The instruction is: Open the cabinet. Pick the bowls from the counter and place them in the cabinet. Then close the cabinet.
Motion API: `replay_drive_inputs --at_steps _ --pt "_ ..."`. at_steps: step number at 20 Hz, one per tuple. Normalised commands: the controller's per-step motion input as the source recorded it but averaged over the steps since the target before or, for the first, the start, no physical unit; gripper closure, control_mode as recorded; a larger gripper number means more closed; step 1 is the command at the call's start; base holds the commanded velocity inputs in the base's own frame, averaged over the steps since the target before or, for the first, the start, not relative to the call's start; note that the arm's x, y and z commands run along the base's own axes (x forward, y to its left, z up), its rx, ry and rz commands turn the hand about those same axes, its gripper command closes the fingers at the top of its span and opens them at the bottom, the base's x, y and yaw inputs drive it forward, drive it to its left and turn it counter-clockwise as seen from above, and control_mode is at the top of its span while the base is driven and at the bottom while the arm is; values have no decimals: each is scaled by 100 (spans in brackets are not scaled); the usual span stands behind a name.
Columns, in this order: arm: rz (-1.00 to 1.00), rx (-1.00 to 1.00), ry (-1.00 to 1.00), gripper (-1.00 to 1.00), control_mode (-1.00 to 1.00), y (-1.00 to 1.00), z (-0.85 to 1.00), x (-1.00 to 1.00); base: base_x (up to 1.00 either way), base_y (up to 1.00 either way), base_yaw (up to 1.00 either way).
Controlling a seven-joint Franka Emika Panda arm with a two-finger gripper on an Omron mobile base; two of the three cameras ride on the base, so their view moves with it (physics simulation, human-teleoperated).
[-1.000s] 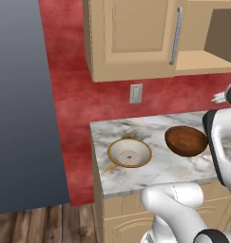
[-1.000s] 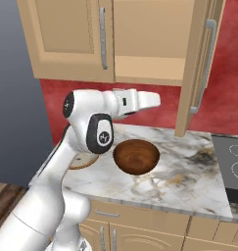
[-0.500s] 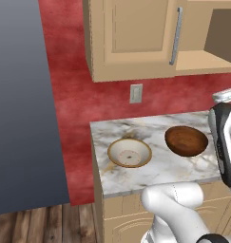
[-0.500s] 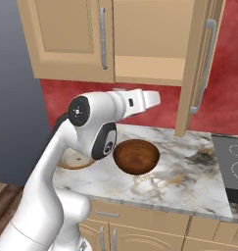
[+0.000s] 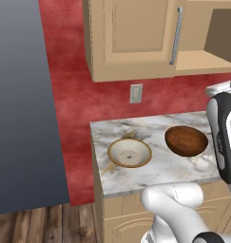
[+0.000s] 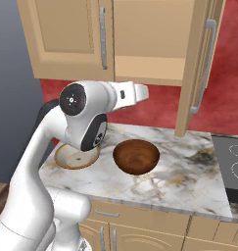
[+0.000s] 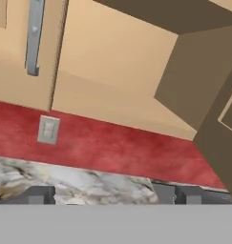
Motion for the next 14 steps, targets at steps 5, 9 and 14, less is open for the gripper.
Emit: replay_drive_inputs --at_steps 5,9,14 --pt "2 12 0 -100 -100 24 29 0 0 0 0" --pt "0 10 0 -100 -100 23 39 0 0 0 0" --pt "0 8 0 -100 -100 22 20 0 0 0 0"
